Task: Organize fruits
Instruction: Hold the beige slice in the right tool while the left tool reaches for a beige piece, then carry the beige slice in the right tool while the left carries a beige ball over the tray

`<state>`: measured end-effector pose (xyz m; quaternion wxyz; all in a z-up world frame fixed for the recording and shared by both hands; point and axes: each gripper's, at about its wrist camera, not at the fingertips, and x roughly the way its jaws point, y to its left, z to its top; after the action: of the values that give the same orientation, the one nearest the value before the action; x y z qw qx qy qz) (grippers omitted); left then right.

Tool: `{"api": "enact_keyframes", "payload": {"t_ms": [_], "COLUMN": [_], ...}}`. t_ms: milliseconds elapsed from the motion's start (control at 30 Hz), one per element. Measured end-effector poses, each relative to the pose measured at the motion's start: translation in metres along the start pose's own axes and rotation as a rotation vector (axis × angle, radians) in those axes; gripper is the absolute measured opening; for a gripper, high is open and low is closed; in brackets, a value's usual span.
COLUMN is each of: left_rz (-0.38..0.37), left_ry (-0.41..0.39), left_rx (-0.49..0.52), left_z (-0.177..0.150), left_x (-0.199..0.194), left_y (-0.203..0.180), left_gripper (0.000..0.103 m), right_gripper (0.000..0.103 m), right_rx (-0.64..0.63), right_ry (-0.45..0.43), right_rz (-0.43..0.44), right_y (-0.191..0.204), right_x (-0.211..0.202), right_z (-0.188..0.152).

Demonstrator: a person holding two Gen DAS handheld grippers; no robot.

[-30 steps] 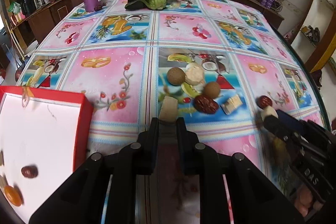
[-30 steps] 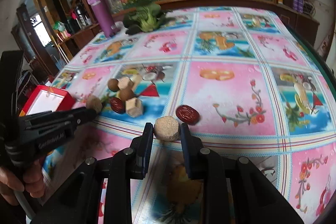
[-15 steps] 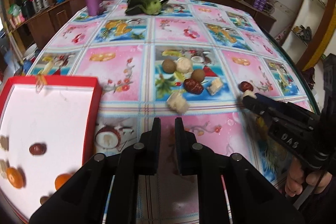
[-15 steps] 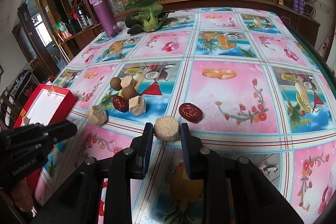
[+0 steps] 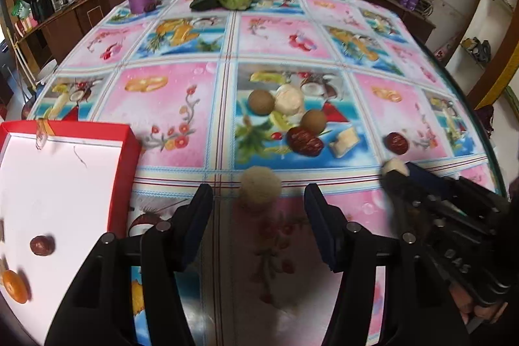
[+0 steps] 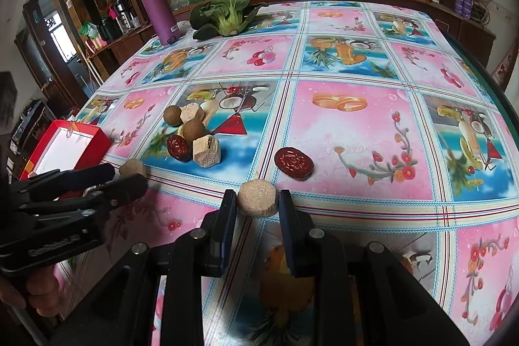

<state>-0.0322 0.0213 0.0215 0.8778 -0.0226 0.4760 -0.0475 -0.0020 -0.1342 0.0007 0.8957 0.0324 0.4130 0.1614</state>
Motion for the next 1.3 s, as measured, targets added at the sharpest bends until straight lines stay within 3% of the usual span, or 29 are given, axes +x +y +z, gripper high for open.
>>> {"api": "enact_keyframes", "payload": {"t_ms": [67, 200, 500, 667, 800, 1033, 1300], "left_rz": [0.007, 0.01, 0.02, 0.029, 0.036, 0.177, 0.31], "left_ry": [-0.001, -0.011, -0.049, -0.136, -0.203, -0.277, -0.283], "left_rx": [-0.002, 0.02, 0.042, 0.054, 0.007, -0.086, -0.185], "left_z": [-0.001, 0.001, -0.005, -0.015, -0.026, -0.049, -0.068], "left_x": [0.004, 0.005, -0.014, -0.061, -0.1, -0.134, -0.135], "left_y": [0.001, -0.001, -0.005, 0.001, 0.025, 0.085, 0.149], "left_gripper": [0.055, 0.03, 0.03, 0.03, 0.03, 0.03, 0.03], "right_gripper": [0.025, 0.025, 0.025, 0.025, 0.025, 0.025, 0.025], "right_rx": [-0.001, -0.001, -0.005, -0.026, -0.068, -0.177, -0.271], "right_ry": [0.002, 0.003, -0.028, -0.087, -0.092, -0.117, -0.062], "right_rz": [0.0, 0.003, 0.022, 0.08, 0.127, 0.209, 0.271], "right_y": [0.0, 0.0, 0.003, 0.02, 0.052, 0.126, 0.207], "right_x": [0.0, 0.0, -0.007, -0.026, -0.037, -0.051, -0.031], "right_z": [0.0, 0.0, -0.001, -0.005, -0.007, 0.001, 0.001]}}
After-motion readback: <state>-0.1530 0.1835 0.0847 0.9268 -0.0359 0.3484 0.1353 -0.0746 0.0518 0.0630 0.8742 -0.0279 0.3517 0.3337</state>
